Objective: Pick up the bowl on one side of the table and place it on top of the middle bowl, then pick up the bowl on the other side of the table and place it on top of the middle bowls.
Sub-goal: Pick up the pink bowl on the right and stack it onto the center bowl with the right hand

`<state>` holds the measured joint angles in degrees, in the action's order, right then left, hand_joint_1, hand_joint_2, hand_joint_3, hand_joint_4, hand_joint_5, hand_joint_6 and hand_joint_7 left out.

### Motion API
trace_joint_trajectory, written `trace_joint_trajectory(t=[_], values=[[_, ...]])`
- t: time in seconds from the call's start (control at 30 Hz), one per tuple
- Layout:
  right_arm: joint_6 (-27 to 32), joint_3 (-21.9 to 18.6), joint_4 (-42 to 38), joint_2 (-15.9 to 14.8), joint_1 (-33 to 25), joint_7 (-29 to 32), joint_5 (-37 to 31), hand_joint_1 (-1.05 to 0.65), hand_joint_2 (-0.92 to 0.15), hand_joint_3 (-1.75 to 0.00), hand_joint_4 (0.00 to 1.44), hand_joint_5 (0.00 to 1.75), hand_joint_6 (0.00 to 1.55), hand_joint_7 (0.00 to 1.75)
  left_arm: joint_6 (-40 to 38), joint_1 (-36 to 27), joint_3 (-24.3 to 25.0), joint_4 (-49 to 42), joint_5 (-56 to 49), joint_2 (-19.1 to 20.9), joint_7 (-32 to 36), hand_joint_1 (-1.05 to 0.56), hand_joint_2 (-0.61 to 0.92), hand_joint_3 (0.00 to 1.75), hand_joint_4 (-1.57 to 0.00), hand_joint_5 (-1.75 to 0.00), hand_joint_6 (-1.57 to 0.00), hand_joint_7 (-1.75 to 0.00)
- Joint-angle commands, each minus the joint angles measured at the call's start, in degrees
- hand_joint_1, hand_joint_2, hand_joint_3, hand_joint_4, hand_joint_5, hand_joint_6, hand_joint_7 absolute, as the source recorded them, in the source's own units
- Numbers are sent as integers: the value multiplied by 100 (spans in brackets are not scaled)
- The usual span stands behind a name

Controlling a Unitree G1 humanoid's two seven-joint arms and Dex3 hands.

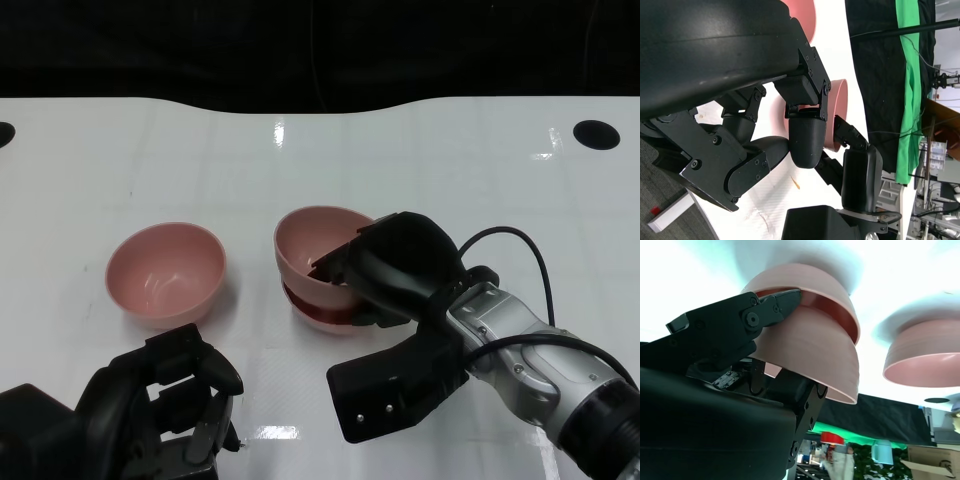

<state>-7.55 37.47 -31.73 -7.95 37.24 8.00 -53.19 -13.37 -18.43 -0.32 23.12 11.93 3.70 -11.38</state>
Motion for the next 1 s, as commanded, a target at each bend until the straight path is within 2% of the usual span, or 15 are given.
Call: trace_joint_trajectory(t=[0.03, 0.23, 0.33, 0.43, 0.6, 0.83, 1.0], values=[[-5, -39, 198, -134, -55, -102, 46, -47, -92, -7, 72, 96, 90, 1, -8, -25, 39, 38, 44, 50, -3, -14, 46, 124, -80, -167, -81, -144], [60, -63, 633, -257, -134, -406, 47, -50, -92, -9, 69, 94, 88, 0, -37, -11, 40, 38, 23, 50, 26, -14, 44, 127, -80, -166, -82, -143], [218, -95, 974, -323, -204, -743, 29, -53, -92, -10, 64, 90, 79, 0, -56, -5, 35, 46, 1, 50, 45, -14, 43, 127, -80, -166, -83, -142], [352, -128, 1210, -356, -259, -1024, 40, -54, -92, -9, 64, 61, 72, 0, -88, -2, 25, 66, -37, 63, 61, -14, 44, 126, -81, -166, -83, -142], [461, -157, 1455, -403, -321, -1214, 10, -55, -92, -7, 65, 43, 67, 0, -72, 2, 54, 41, 26, 43, 22, -13, 44, 128, -81, -167, -83, -143], [599, -170, 1681, -450, -359, -1450, 2, -56, -92, -8, 66, 37, 66, 0, -58, 20, 67, 4, 33, 50, 12, -13, 44, 128, -82, -167, -83, -144], [761, -88, 1742, -506, -362, -1428, -327, -58, -92, -9, 69, 36, 65, 0, -47, 18, 71, -11, 30, 53, 9, -13, 43, 129, -82, -166, -84, -143]])
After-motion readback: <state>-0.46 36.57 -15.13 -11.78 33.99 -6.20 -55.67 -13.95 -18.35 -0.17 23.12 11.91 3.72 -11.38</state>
